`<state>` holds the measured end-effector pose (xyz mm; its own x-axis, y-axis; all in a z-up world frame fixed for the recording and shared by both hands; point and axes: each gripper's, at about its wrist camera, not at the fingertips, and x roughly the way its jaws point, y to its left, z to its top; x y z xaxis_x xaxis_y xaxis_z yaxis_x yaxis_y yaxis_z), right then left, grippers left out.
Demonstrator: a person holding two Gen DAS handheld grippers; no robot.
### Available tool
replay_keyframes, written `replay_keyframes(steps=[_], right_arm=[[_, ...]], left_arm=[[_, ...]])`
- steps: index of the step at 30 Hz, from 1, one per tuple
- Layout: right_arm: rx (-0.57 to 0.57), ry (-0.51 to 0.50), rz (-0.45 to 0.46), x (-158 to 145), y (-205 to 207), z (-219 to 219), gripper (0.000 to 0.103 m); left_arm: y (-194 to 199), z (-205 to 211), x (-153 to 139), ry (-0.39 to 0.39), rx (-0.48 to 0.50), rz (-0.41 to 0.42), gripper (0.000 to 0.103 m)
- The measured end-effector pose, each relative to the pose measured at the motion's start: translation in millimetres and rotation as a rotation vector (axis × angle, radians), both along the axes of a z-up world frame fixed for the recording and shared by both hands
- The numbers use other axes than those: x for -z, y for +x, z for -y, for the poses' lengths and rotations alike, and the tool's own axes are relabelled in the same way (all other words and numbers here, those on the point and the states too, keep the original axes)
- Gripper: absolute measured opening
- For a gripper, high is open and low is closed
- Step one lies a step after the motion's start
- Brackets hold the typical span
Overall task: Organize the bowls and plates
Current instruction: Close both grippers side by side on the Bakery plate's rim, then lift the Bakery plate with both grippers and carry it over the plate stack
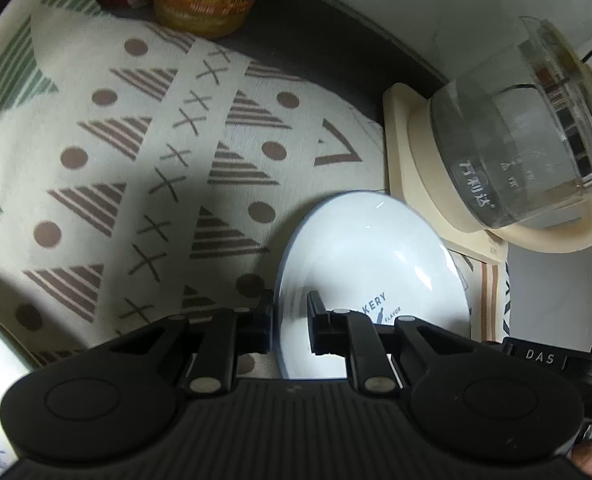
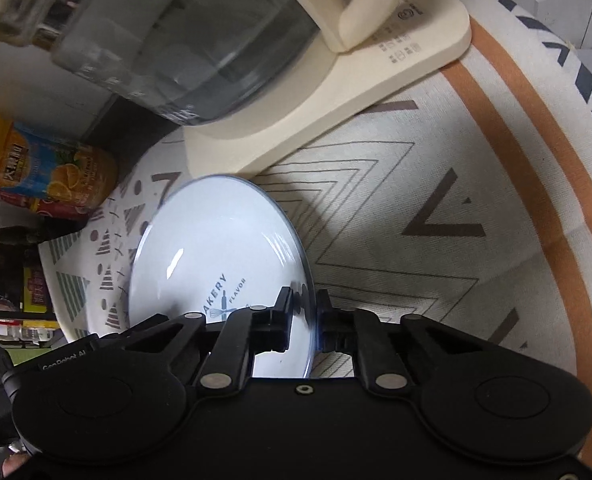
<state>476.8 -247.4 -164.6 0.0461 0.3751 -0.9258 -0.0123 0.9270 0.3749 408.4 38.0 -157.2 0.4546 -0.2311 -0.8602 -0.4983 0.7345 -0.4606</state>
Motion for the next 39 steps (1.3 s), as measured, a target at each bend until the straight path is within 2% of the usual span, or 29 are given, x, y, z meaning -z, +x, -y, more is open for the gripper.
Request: replay_keyframes(steps=[3,13,14,28,39], right_arm=[[0.022,0.033,0.022,-7,-2,-2,0.006],[0.064,0.064,0.112,-39,-15,-19,0.006],[0.098,0.06,0.068,-42,-17,-21,0.006],[0.131,0.051,0.128,-72,-63,-61,0.006],[0.18,0.067,0.159,-79,-103,-84,0.006]], left_arm=[[-3,-6,-7,0.006,0.012,0.013,0.014],[-13,-23,-37,0.025,0.076,0.073,0.014],[-15,-25,-40,0.029,0.082,0.077,0.014],[-57,-64,-59,0.025,0.153,0.097,0.014],[-83,-87,-69,0.043,0.211,0.106,0.014]])
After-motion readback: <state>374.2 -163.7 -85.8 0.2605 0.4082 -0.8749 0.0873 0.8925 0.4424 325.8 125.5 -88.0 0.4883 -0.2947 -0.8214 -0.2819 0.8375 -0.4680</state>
